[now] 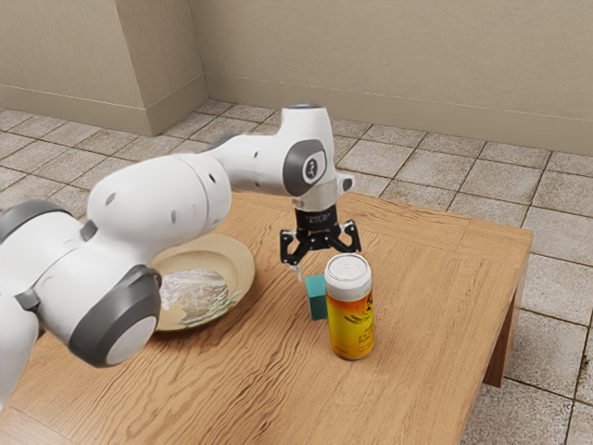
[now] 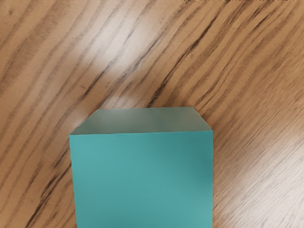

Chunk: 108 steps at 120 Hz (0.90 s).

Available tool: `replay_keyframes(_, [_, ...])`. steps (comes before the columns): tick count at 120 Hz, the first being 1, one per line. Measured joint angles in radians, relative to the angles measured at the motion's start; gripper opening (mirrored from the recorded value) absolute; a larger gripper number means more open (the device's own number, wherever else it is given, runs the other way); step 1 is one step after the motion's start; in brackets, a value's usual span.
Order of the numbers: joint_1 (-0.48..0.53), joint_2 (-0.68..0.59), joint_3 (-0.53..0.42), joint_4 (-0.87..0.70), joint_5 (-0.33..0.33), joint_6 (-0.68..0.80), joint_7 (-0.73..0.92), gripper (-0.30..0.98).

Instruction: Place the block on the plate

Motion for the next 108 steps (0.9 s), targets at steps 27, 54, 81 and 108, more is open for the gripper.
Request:
replay_keyframes(27, [0.001, 0.012, -0.007, -0.015, 0.0, 0.031, -0.003, 0.69])
replay_keyframes(54, [0.003, 0.026, -0.015, -0.04, -0.002, 0.057, -0.006, 0.69])
replay_keyframes(81, [0.009, 0.035, -0.026, -0.055, -0.003, 0.087, -0.007, 0.69])
replay_keyframes(108, [0.015, 0.04, -0.028, -0.064, -0.006, 0.1, -0.007, 0.68])
